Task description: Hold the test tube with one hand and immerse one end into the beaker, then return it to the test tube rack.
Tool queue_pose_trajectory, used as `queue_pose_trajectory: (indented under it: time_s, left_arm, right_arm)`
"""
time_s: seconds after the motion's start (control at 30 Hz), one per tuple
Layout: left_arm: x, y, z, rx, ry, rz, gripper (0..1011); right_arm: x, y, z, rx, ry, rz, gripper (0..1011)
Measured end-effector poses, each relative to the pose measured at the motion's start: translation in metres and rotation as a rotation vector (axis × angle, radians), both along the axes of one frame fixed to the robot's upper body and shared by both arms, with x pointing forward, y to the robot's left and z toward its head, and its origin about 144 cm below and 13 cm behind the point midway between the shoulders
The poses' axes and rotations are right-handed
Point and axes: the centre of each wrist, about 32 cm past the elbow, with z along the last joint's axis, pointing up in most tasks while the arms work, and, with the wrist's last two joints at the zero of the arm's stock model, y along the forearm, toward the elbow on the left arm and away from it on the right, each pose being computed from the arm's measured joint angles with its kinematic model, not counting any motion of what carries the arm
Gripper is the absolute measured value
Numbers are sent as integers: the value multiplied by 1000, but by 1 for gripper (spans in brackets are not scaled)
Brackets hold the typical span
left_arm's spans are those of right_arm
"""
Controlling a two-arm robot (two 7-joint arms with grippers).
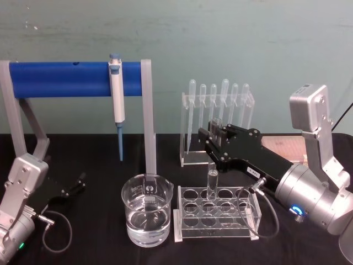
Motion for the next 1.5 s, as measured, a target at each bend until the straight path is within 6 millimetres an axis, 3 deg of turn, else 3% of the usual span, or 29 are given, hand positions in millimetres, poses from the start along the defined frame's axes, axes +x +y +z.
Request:
queue_pose_trajectory:
  time_s: [0.7,1.13,1.5]
  left_arm:
    - [0,0,0,0,0,0,1000]
    - [0,0,0,0,0,0,1000]
    - [0,0,0,0,0,0,1000]
  right_arm:
    - [1,8,4,10,-13,18,230]
    - [23,57,19,23,-37,108,230]
    - [41,91,7,40,-9,149,230]
